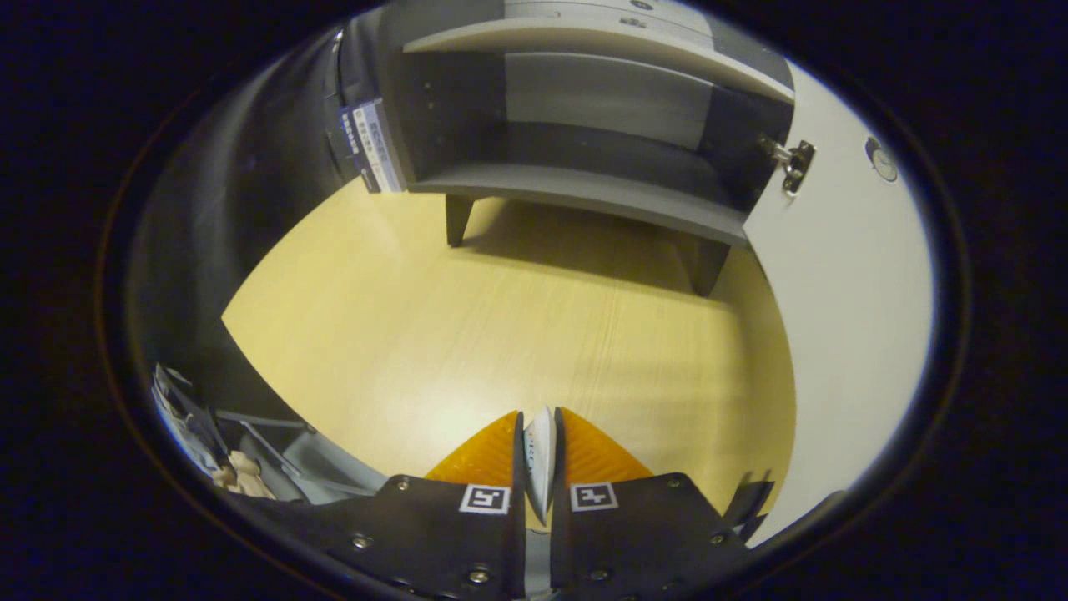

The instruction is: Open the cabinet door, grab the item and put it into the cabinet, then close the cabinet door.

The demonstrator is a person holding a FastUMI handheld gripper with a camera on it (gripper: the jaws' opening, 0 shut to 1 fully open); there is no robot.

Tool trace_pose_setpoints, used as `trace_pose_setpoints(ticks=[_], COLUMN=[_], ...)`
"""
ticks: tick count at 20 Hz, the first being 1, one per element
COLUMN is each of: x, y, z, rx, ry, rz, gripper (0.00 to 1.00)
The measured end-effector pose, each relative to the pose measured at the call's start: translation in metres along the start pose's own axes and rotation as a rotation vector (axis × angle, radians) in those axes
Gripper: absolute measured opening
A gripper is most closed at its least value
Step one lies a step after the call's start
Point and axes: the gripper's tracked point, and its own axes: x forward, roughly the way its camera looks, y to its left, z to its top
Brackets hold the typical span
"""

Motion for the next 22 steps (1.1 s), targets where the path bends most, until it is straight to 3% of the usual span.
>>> trace_pose_setpoints(ticks=[13, 18, 22], x=[-0.137, -0.158, -0.140], y=[-0.016, -0.032, -0.049], z=[0.252, 0.308, 0.339], rx=[0.095, 0.157, 0.193], ry=[-0.465, -0.566, -0.550], rz=[0.012, 0.012, -0.009], gripper=[0.12, 0.12, 0.12])
